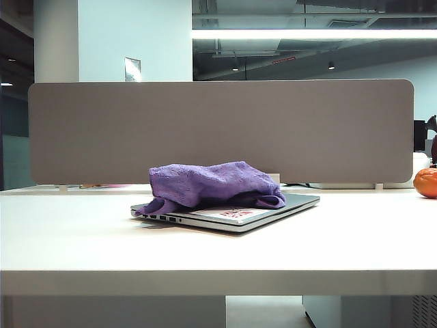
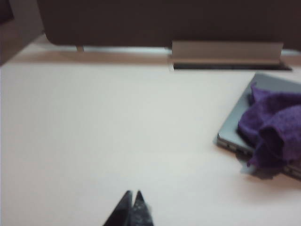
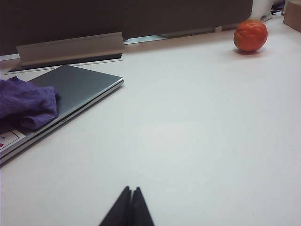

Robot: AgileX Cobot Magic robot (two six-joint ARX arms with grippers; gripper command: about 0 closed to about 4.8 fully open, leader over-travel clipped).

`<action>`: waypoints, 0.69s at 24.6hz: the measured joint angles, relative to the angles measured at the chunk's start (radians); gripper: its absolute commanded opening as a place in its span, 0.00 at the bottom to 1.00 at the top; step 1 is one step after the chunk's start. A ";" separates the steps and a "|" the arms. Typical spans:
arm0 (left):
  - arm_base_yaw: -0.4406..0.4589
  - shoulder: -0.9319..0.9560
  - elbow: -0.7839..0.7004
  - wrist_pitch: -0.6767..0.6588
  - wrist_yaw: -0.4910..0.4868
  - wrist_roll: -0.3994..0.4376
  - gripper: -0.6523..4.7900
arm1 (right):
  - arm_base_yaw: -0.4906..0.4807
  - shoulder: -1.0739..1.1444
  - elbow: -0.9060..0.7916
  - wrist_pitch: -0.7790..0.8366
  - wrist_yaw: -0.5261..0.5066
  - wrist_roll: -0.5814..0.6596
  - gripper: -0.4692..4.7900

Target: Pick up the purple rag and put it over the laptop.

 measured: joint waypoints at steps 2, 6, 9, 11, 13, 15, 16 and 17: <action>0.018 -0.026 -0.039 0.053 0.012 -0.001 0.11 | 0.000 0.000 0.000 0.000 0.000 0.000 0.13; 0.050 -0.097 -0.104 0.101 0.019 -0.003 0.11 | 0.000 0.000 0.000 0.000 0.000 0.000 0.13; 0.056 -0.127 -0.129 0.117 0.019 -0.010 0.11 | 0.000 0.000 0.000 0.000 0.000 0.000 0.13; 0.056 -0.142 -0.143 0.123 0.020 -0.011 0.11 | 0.000 0.000 0.000 0.000 0.000 0.000 0.13; 0.056 -0.156 -0.154 0.125 0.020 -0.013 0.11 | 0.000 0.000 0.000 0.000 0.000 0.000 0.13; 0.056 -0.176 -0.168 0.126 0.020 -0.014 0.11 | 0.000 0.000 0.000 0.000 0.000 0.000 0.13; 0.056 -0.199 -0.183 0.126 0.021 -0.018 0.11 | 0.000 0.000 0.000 0.000 0.000 0.000 0.13; 0.056 -0.214 -0.194 0.127 0.023 -0.018 0.11 | 0.000 0.000 0.000 0.000 0.000 0.000 0.13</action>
